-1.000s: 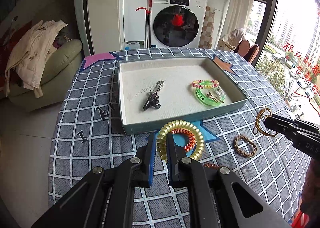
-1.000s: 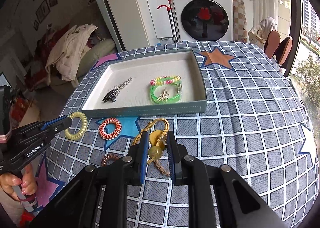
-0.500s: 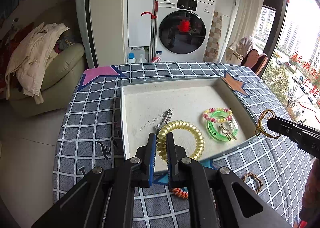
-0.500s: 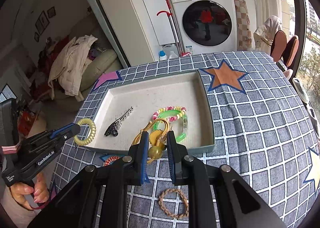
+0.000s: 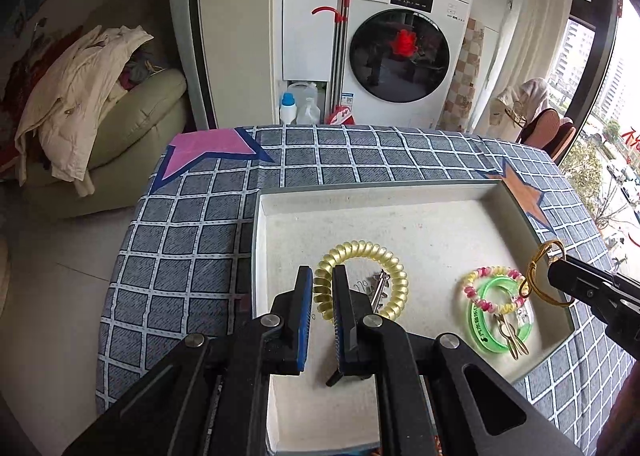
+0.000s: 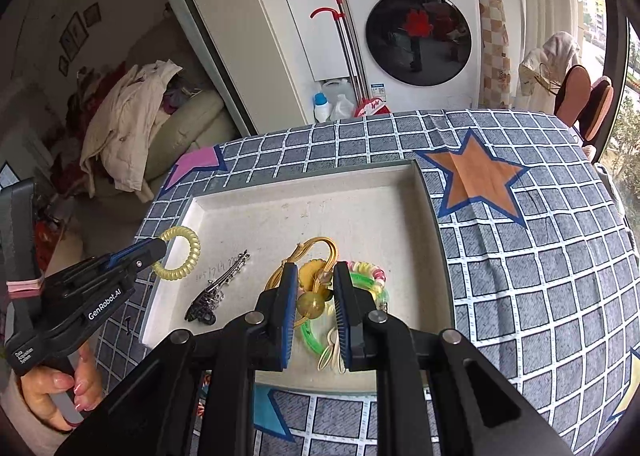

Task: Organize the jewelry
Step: 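Release the spiral tie with the left tool while the right tool drops the beaded tie onto the bangle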

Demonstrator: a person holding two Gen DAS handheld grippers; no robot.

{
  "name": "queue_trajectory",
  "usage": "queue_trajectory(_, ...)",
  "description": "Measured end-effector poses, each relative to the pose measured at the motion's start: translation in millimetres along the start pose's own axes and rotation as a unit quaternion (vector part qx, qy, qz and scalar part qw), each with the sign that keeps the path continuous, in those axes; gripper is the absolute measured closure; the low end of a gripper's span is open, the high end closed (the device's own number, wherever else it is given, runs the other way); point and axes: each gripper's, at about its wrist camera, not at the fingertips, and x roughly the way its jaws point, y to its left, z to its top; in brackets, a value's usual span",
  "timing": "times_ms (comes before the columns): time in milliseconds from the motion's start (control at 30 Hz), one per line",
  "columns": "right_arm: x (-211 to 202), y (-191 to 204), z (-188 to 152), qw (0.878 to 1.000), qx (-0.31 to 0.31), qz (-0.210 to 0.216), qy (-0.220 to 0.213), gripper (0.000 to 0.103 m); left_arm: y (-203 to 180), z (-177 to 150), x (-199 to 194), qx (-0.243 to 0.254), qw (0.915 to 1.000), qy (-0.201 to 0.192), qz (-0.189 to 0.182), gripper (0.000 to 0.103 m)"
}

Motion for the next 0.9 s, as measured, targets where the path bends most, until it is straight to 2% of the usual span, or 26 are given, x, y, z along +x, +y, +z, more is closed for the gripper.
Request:
queue_trajectory(400, 52, -7, -1, 0.999, 0.003, -0.031, 0.026, 0.084, -8, -10, 37, 0.028, 0.9993, 0.020, 0.014, 0.074)
queue_trajectory(533, 57, -4, -5, 0.999, -0.012, -0.045, 0.027, 0.084, -9, -11, 40, 0.028, 0.9993, 0.021, 0.013, 0.074)
queue_trajectory(800, 65, -7, -7, 0.998, -0.003, -0.047, 0.038, 0.082, -17, -15, 42, 0.051, 0.9980, 0.017, 0.033, 0.074)
queue_trajectory(833, 64, -7, -7, 0.998, -0.003, -0.045, 0.037, 0.080, -18, -16, 41, 0.051, 0.9980, 0.017, 0.033, 0.074)
queue_trajectory(900, 64, -7, -7, 0.999, -0.001, -0.038, 0.039, 0.060, -18, -16, 41, 0.051, 0.9980, 0.017, 0.033, 0.074)
